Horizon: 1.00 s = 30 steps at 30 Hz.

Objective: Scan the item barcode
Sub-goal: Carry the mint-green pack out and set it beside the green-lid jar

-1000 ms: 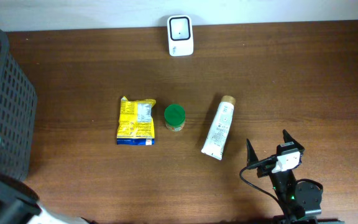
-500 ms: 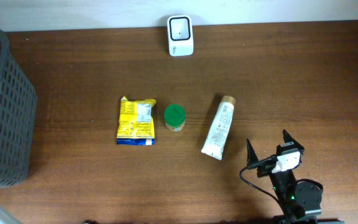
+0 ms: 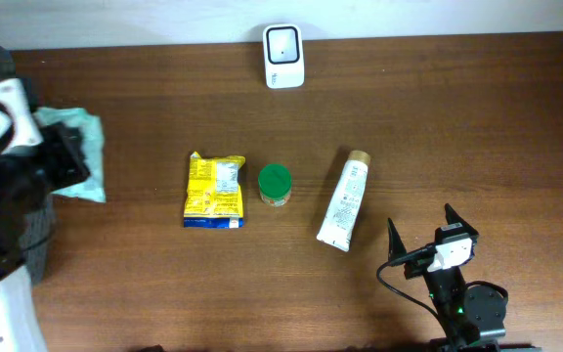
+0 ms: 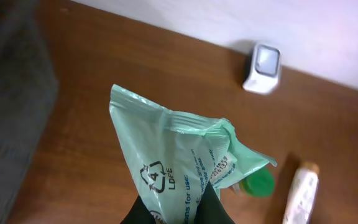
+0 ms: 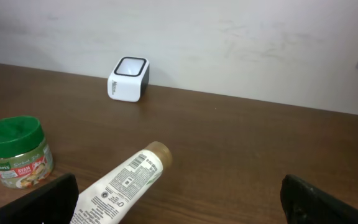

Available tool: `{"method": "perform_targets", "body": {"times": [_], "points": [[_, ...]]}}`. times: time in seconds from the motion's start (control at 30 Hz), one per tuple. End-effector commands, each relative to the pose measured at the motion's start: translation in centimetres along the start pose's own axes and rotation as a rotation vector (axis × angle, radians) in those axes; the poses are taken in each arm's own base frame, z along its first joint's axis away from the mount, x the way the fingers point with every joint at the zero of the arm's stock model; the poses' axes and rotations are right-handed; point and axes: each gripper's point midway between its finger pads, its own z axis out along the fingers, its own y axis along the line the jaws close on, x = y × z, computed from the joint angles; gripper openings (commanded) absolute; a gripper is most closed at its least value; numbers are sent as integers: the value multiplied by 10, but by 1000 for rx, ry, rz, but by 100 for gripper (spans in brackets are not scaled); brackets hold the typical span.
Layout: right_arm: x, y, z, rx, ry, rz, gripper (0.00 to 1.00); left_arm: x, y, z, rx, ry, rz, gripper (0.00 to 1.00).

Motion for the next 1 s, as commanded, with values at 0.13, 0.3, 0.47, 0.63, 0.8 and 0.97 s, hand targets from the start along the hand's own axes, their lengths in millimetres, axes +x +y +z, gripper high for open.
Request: {"method": "perform_targets", "body": {"times": [0.13,0.3,0.47,0.63,0.8,0.97], "points": [[2,0,0,0,-1,-3,98,56,-50,56,97,224,142,0],[2,0,0,0,-2,-3,98,112,-64,113,118,414,195,0],[2,0,0,0,-1,-3,98,162,-93,176,159,503,237,0],[2,0,0,0,-1,-3,98,179,-121,229,175,496,162,0],[2,0,0,0,-1,-3,98,198,-129,272,145,527,42,0],[2,0,0,0,-2,-3,98,219,-123,293,112,580,15,0]]}}
